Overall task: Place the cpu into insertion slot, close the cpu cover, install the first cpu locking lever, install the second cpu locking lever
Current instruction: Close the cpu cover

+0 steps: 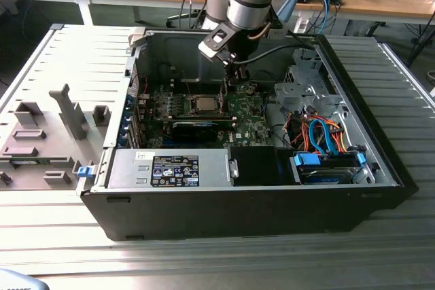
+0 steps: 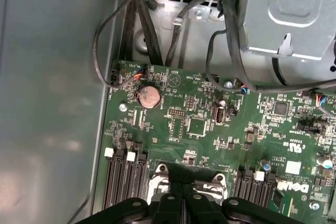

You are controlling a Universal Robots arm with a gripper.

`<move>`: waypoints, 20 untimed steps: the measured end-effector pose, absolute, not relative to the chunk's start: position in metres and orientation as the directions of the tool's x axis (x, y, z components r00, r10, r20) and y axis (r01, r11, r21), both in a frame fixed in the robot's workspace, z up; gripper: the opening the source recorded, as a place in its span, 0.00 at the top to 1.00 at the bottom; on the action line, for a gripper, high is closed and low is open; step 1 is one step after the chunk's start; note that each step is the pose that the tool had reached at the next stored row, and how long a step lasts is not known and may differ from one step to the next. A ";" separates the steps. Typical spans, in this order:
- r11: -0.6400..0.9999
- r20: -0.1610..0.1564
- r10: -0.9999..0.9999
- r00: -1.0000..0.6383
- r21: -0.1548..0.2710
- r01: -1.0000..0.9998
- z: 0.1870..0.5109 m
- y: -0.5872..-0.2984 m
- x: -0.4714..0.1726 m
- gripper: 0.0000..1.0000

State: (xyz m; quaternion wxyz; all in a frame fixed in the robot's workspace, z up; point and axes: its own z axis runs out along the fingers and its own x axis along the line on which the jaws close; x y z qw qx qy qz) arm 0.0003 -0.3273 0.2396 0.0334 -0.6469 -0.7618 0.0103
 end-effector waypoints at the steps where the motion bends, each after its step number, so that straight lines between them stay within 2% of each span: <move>1: 0.163 0.038 0.986 -0.161 -0.059 0.985 0.239 -0.327 -0.002 0.89; 9: 0.163 0.042 0.986 -0.161 -0.058 0.985 0.238 -0.327 -0.013 0.89; 14: 0.164 0.057 0.985 -0.161 -0.056 0.985 0.235 -0.327 -0.029 0.89; 20: 0.164 0.051 0.986 -0.161 -0.055 0.985 0.231 -0.327 -0.040 0.89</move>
